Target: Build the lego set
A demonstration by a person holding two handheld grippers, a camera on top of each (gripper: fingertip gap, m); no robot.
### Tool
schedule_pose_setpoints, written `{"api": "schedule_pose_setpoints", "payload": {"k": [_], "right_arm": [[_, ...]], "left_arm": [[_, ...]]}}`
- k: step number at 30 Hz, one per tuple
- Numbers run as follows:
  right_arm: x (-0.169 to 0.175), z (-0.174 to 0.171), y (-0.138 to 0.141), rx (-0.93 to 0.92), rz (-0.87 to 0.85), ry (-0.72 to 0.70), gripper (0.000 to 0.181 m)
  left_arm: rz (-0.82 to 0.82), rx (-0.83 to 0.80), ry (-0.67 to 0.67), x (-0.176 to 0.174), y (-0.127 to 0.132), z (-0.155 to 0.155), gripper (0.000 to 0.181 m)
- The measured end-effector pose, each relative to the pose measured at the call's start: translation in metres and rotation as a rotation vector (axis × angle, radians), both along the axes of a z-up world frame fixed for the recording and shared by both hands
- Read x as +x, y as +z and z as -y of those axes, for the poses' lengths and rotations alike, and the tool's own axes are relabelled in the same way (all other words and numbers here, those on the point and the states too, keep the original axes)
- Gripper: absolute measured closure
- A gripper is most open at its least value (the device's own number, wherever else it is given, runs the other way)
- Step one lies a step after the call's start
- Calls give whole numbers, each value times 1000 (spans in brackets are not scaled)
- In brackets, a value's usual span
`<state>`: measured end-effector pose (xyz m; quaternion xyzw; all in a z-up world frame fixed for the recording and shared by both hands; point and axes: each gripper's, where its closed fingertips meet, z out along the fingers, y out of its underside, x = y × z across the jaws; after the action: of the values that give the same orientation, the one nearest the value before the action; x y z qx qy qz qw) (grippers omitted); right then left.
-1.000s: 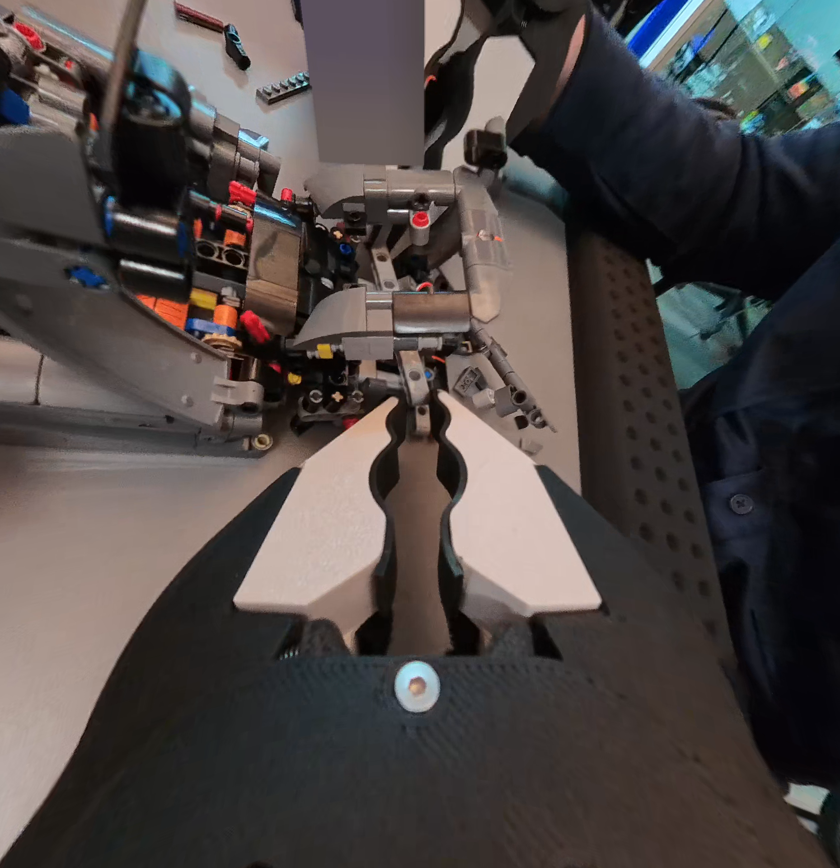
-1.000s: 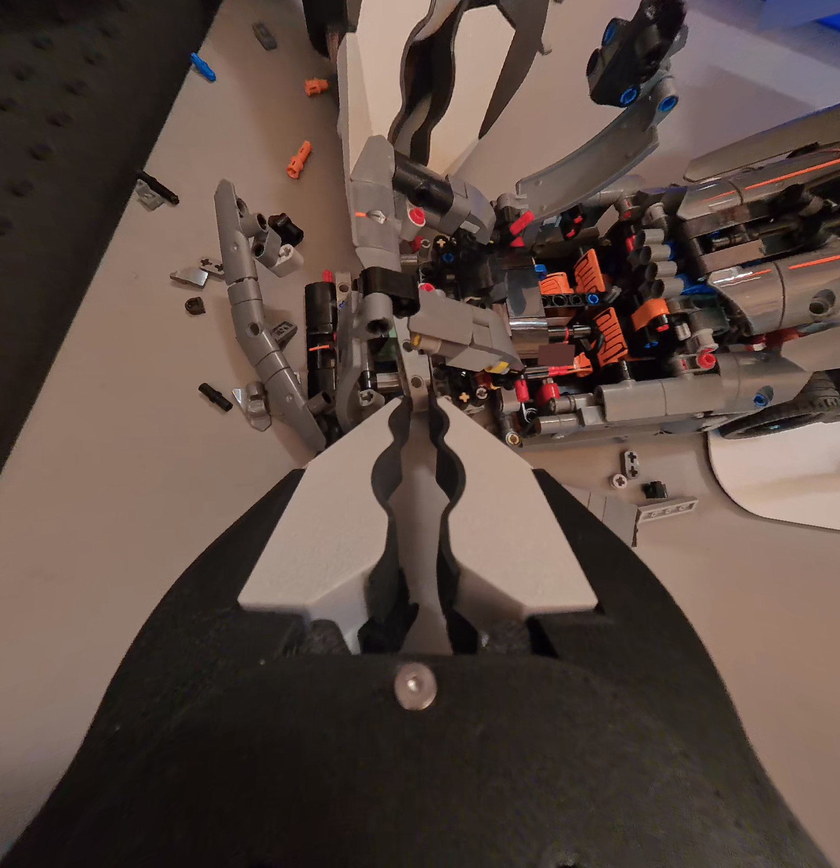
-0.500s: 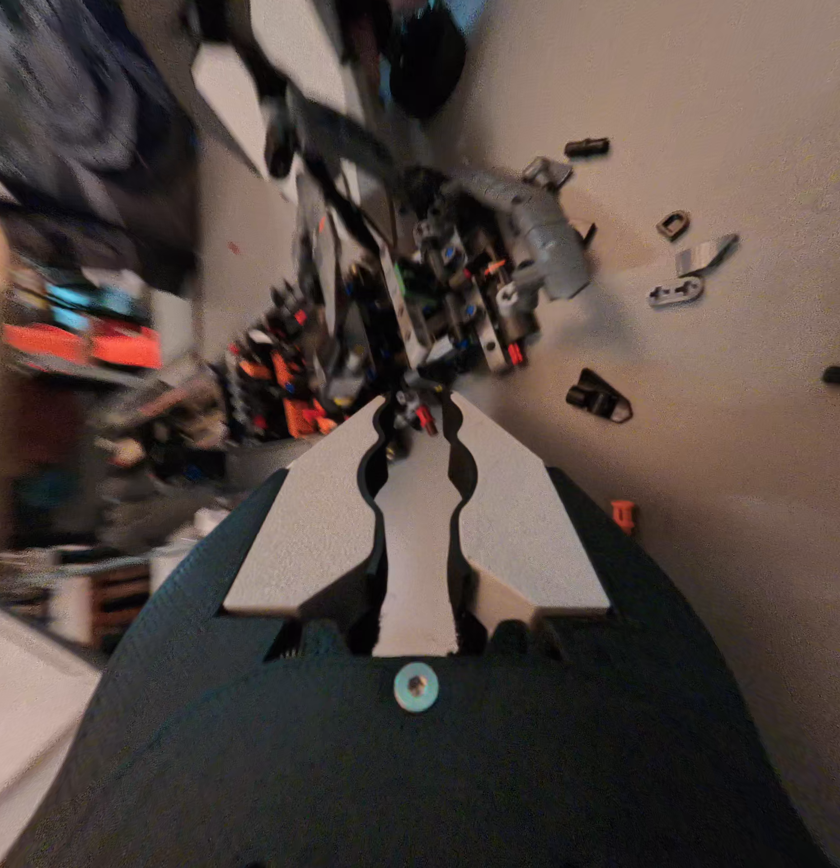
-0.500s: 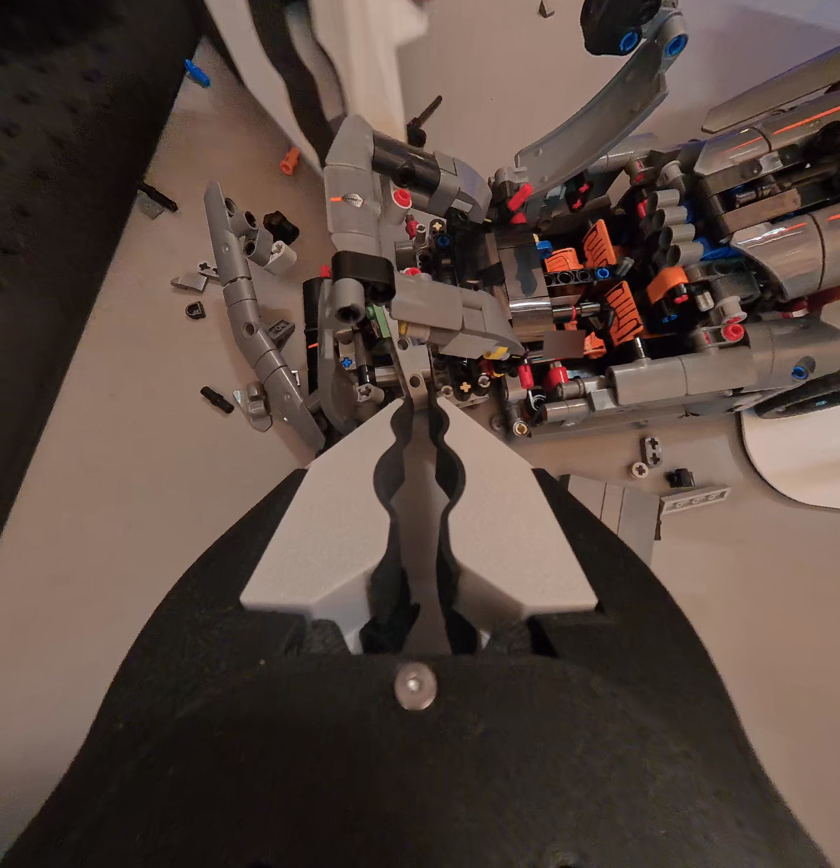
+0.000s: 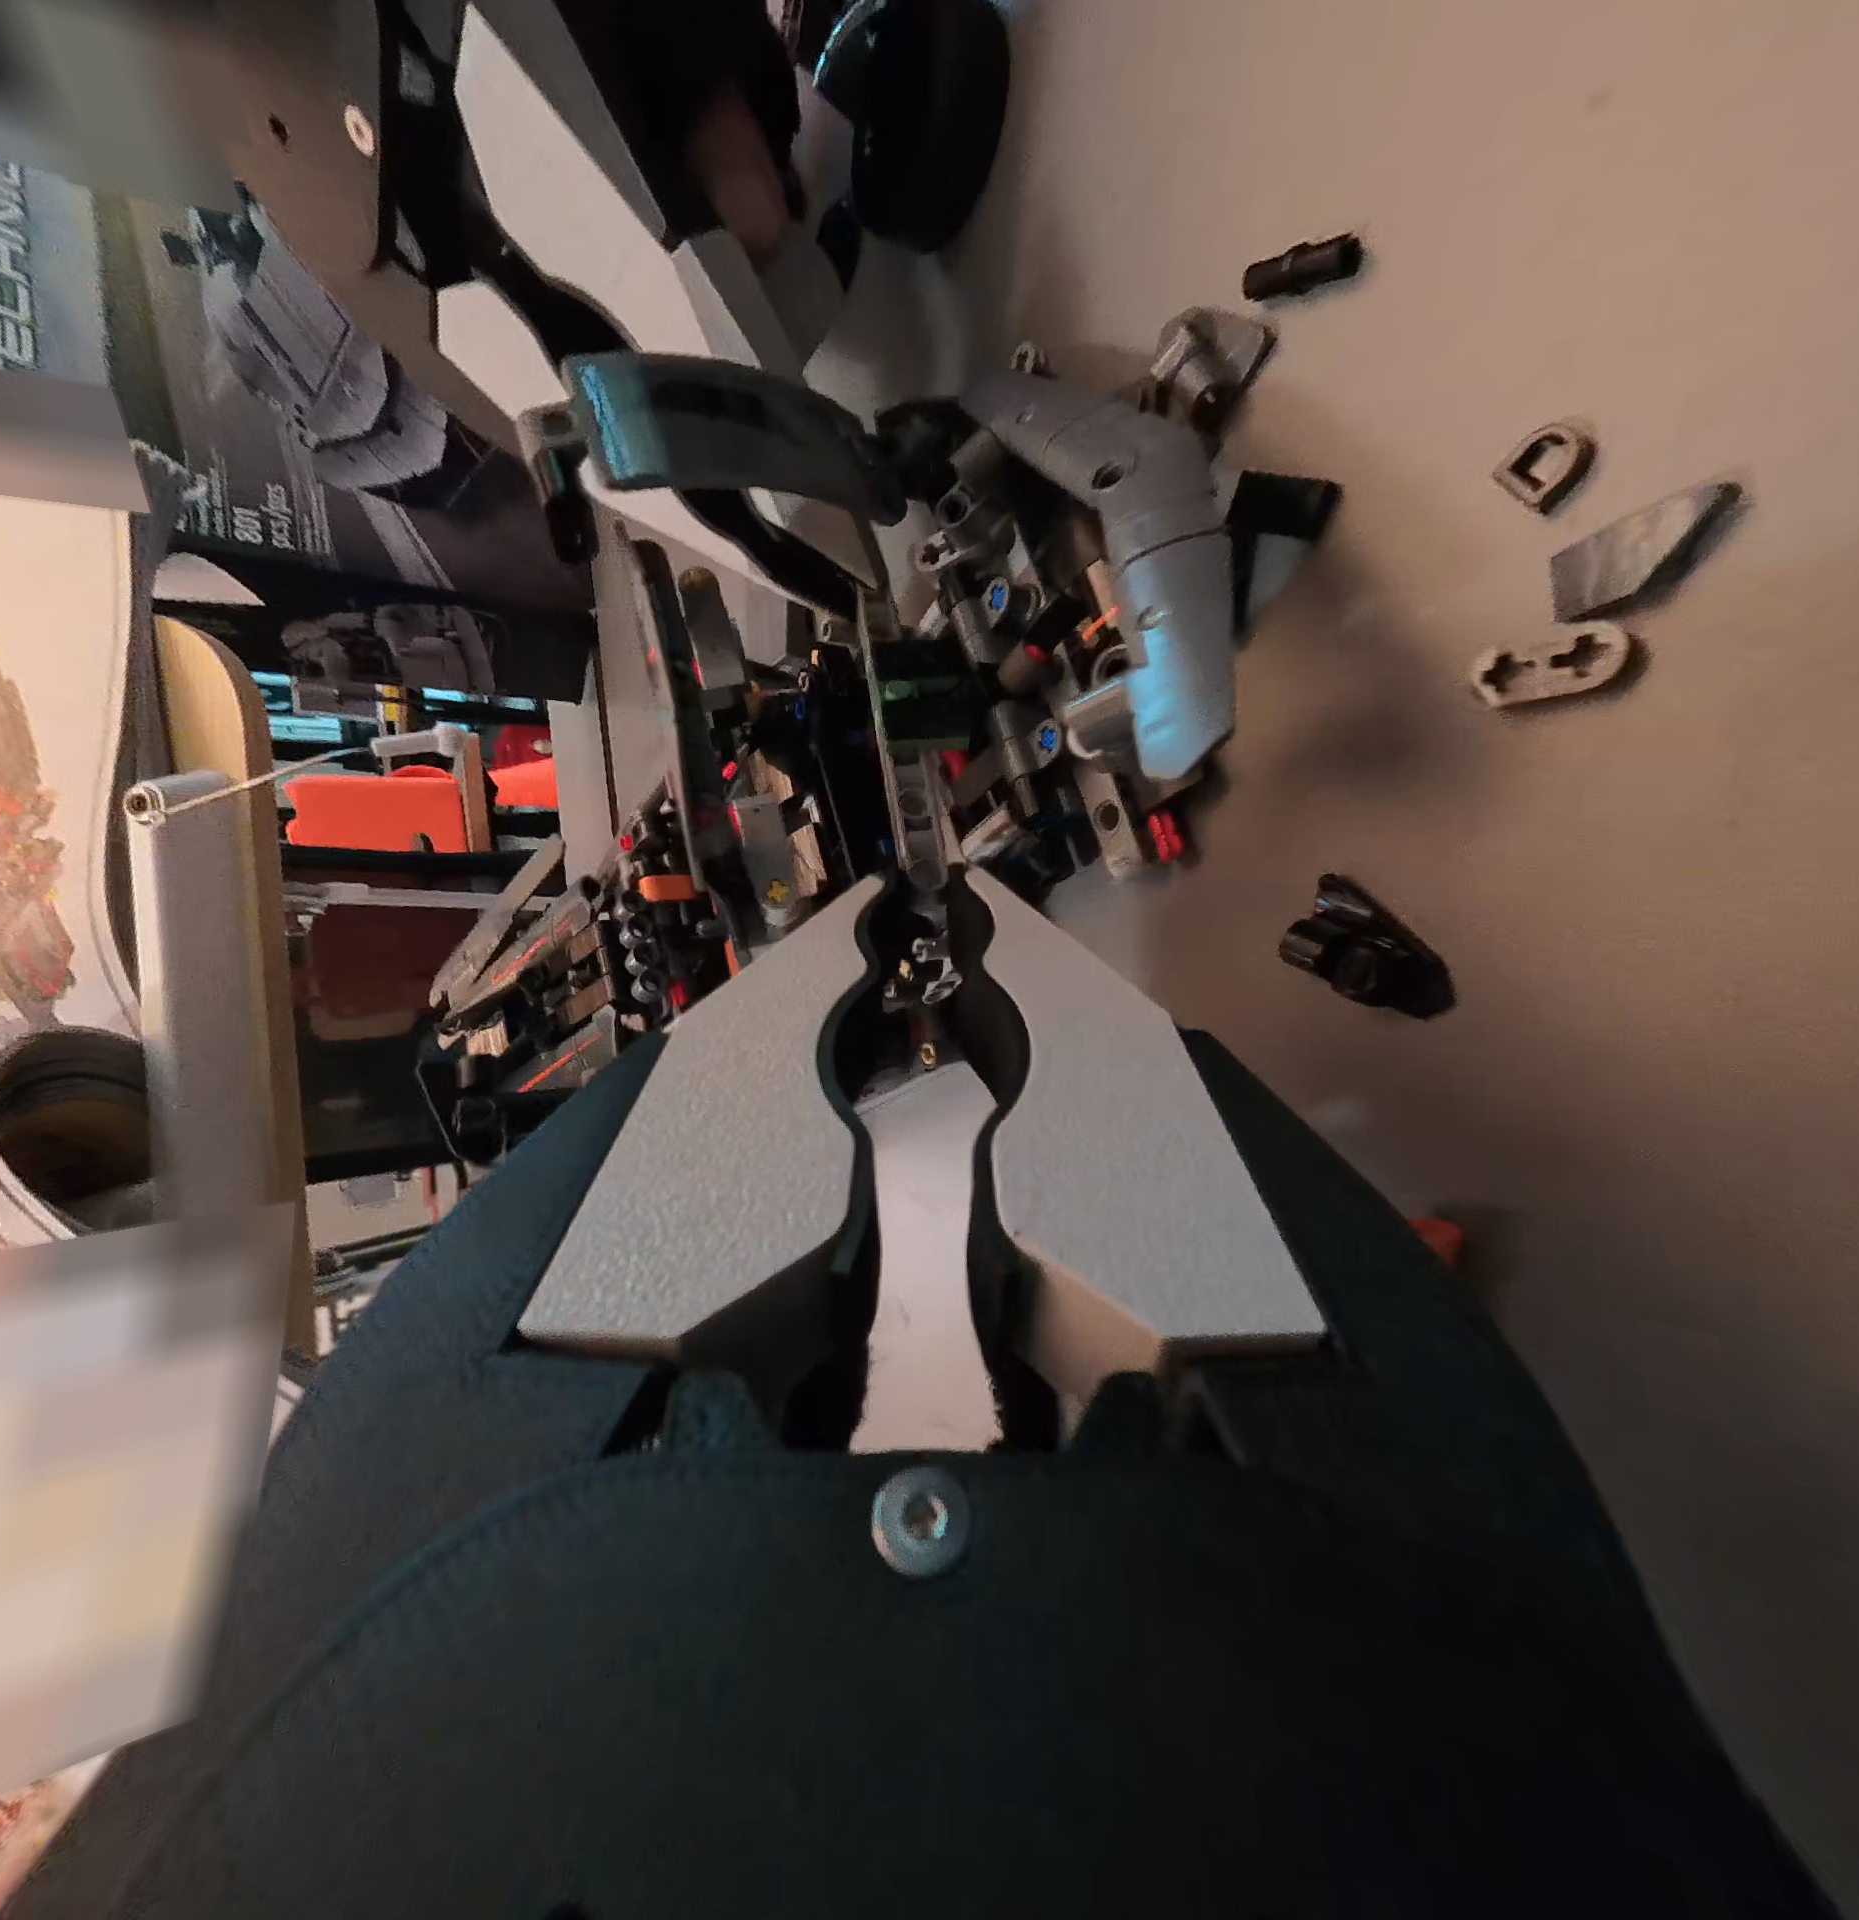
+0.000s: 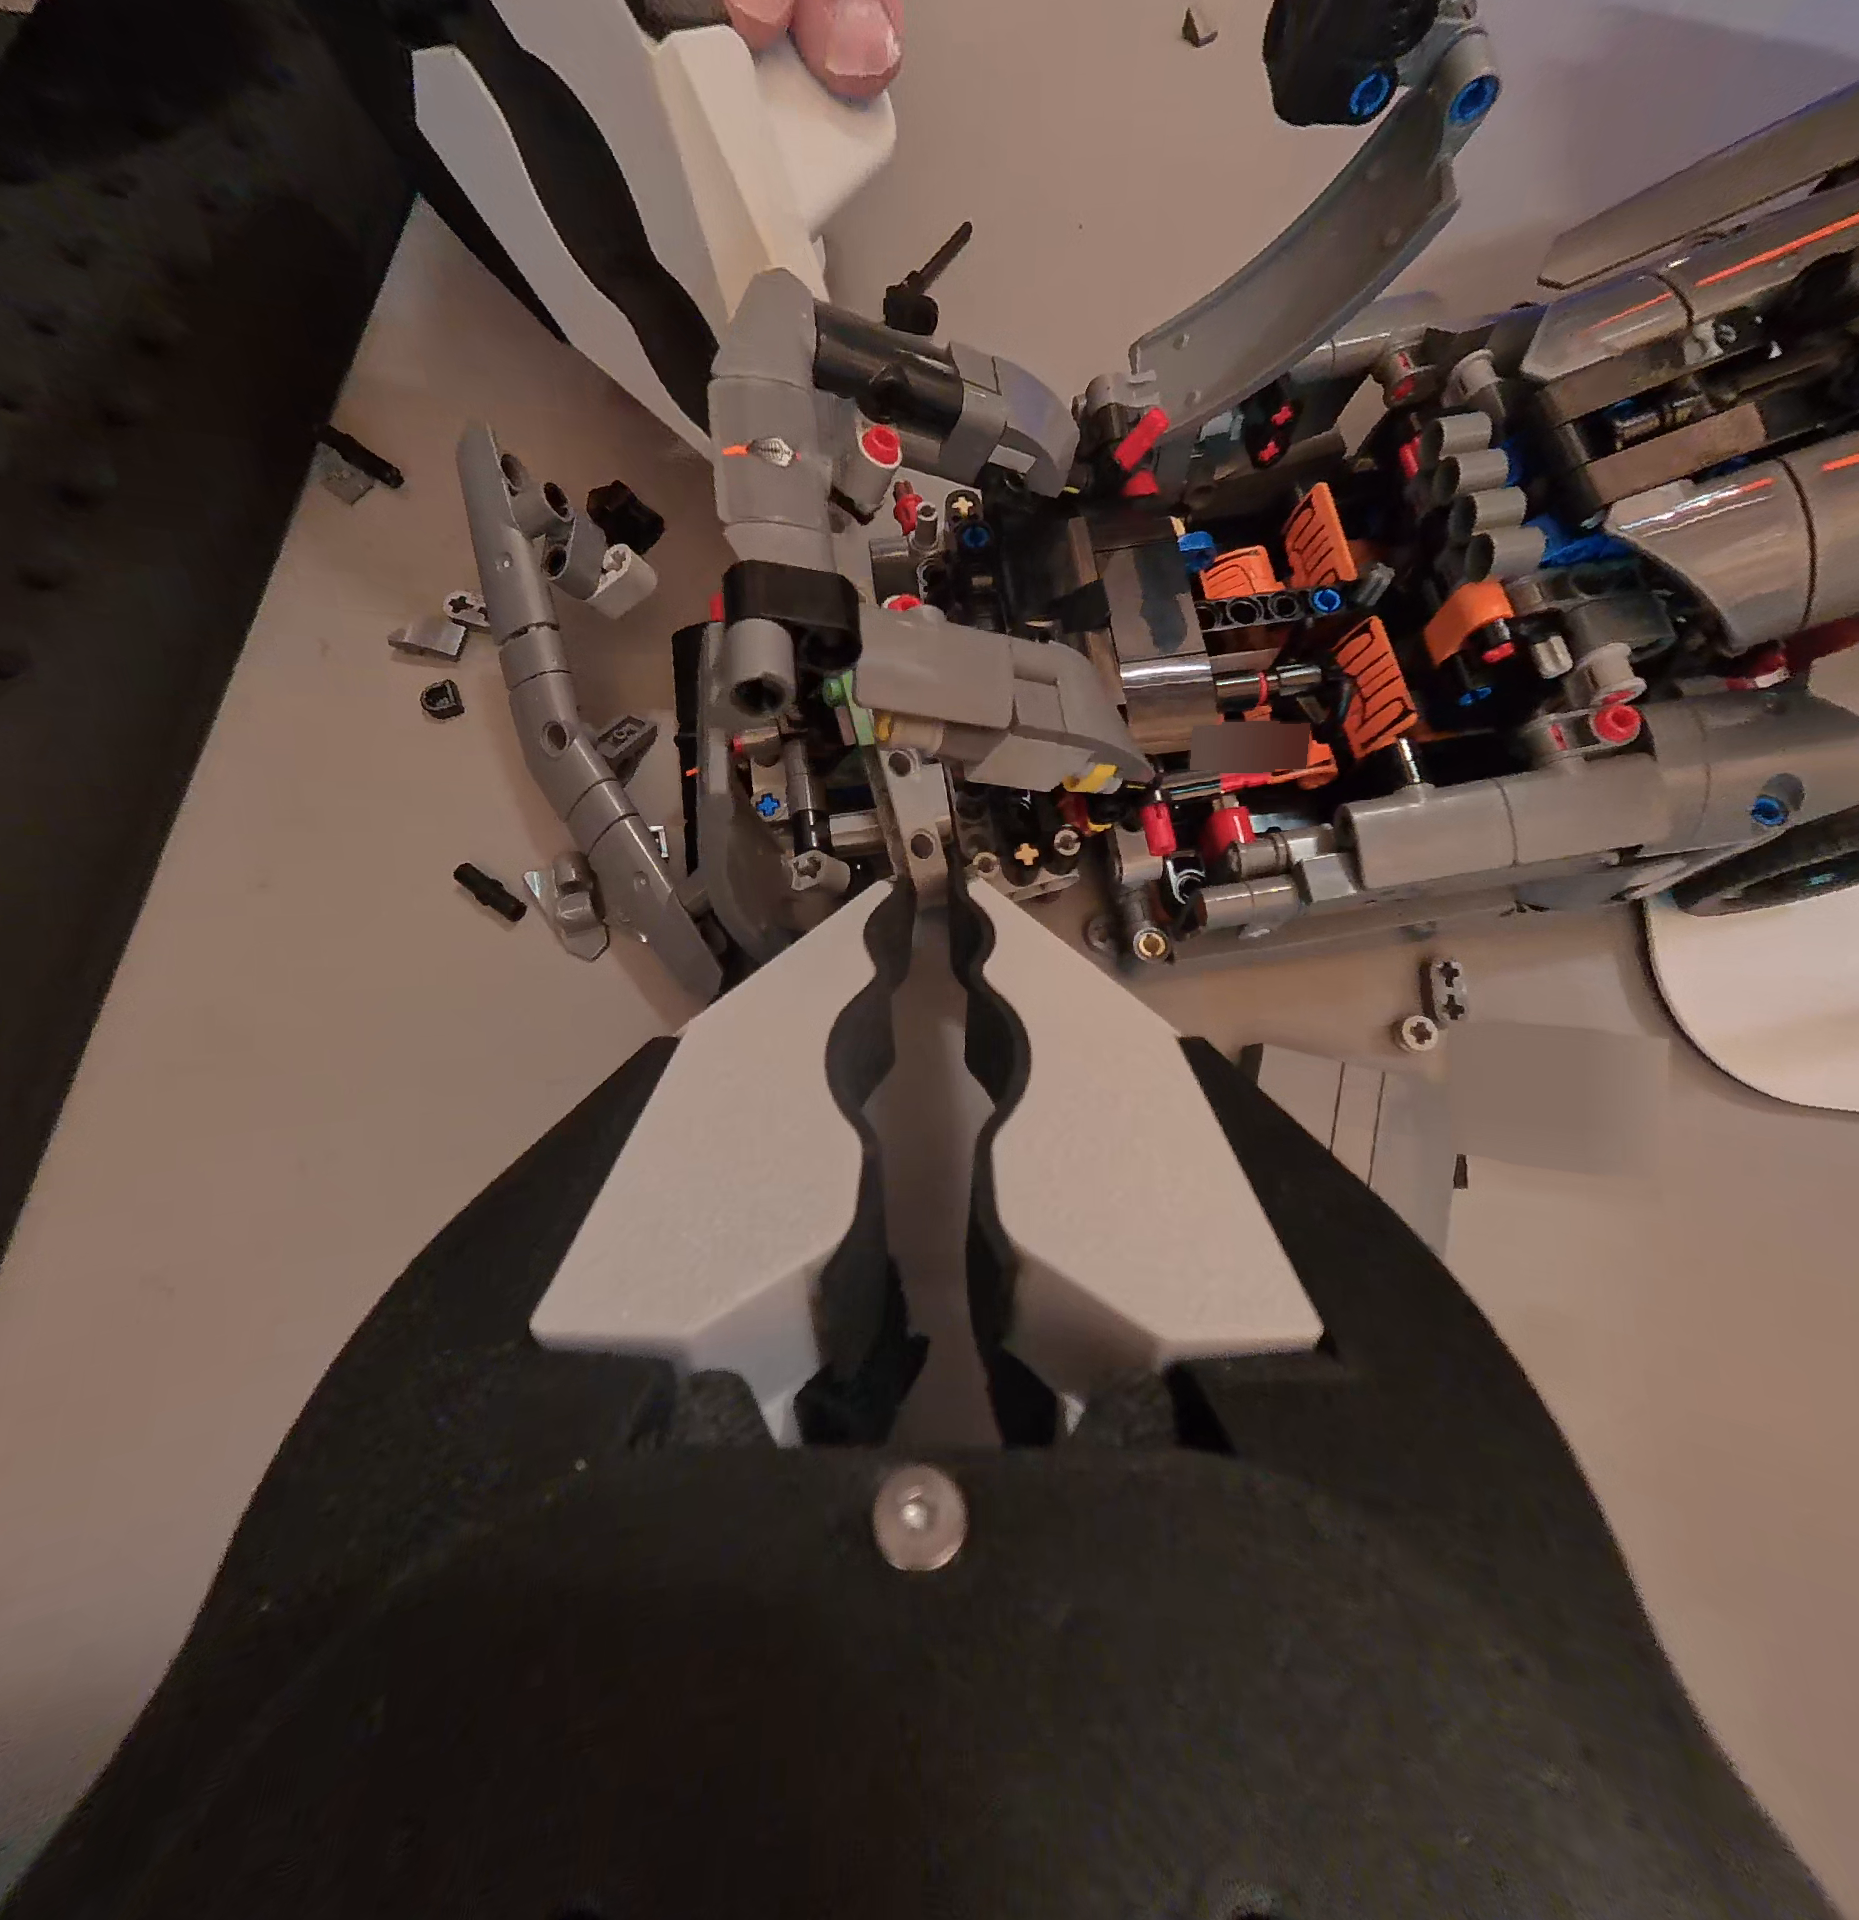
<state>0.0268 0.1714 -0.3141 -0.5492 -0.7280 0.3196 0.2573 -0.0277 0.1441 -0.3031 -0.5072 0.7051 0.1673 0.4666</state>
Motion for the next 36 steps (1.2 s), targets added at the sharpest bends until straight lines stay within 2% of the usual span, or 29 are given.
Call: {"api": "schedule_pose_setpoints", "payload": {"k": [14,20,29,36], "right_arm": [[0,-6,14,-17,-54,-44,179],[1,-9,14,4,-55,-54,174],[-2,-10,12,33,-53,-54,180],[-2,-11,13,-28,-62,-70,180]], "left_arm": [[208,-230,138,-6,-1,-13,177],[216,-260,166,-9,-4,-15,177],[276,-355,201,-10,-5,-17,177],[305,-401,213,-10,-6,-17,177]]}}
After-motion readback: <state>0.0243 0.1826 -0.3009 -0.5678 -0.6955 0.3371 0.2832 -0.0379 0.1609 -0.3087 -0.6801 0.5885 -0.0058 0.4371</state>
